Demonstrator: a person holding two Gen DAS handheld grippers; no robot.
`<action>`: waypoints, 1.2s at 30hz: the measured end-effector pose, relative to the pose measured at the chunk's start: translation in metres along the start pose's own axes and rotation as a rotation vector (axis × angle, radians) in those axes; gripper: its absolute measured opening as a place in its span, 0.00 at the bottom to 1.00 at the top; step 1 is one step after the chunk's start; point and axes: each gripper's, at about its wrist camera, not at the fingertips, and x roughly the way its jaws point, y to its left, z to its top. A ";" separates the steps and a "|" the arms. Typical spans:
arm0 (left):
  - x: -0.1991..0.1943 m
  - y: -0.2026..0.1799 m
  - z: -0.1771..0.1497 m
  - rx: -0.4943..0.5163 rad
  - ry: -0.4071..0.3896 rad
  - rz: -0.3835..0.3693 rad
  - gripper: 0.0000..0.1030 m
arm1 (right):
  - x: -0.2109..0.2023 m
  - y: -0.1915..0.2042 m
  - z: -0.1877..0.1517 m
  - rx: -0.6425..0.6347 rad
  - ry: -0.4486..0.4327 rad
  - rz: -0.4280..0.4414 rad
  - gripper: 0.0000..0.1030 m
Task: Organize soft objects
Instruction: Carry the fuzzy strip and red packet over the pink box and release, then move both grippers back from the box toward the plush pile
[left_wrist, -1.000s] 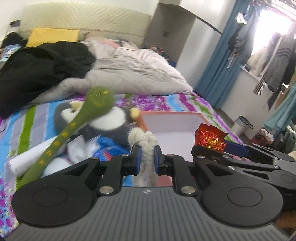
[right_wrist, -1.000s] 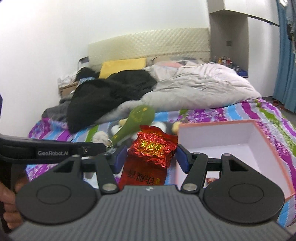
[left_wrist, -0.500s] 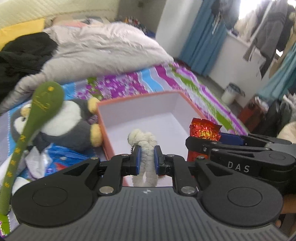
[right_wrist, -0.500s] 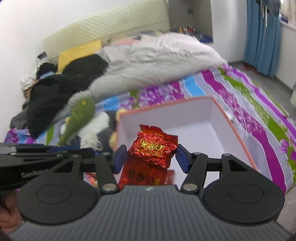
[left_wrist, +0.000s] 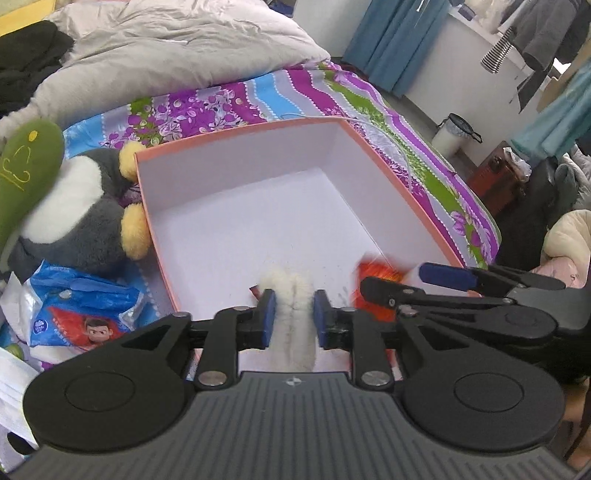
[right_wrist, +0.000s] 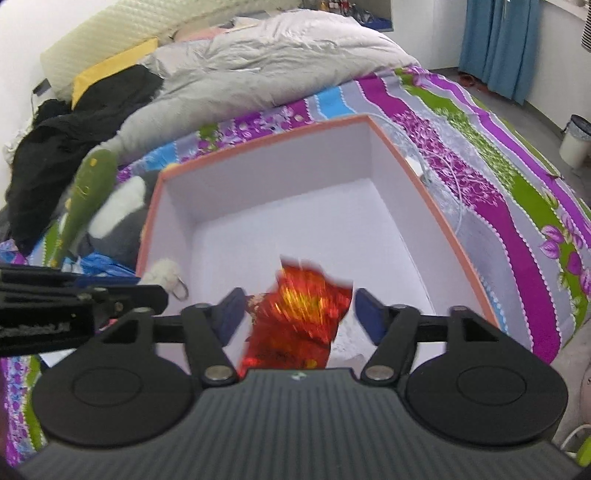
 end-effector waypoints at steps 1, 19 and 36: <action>-0.001 -0.001 0.000 0.006 -0.003 0.000 0.39 | 0.000 -0.001 -0.001 0.003 0.002 0.005 0.71; -0.108 -0.002 -0.022 0.091 -0.216 0.029 0.43 | -0.078 0.031 -0.006 -0.048 -0.215 0.090 0.71; -0.214 0.027 -0.112 0.053 -0.404 0.089 0.43 | -0.143 0.091 -0.054 -0.123 -0.364 0.235 0.71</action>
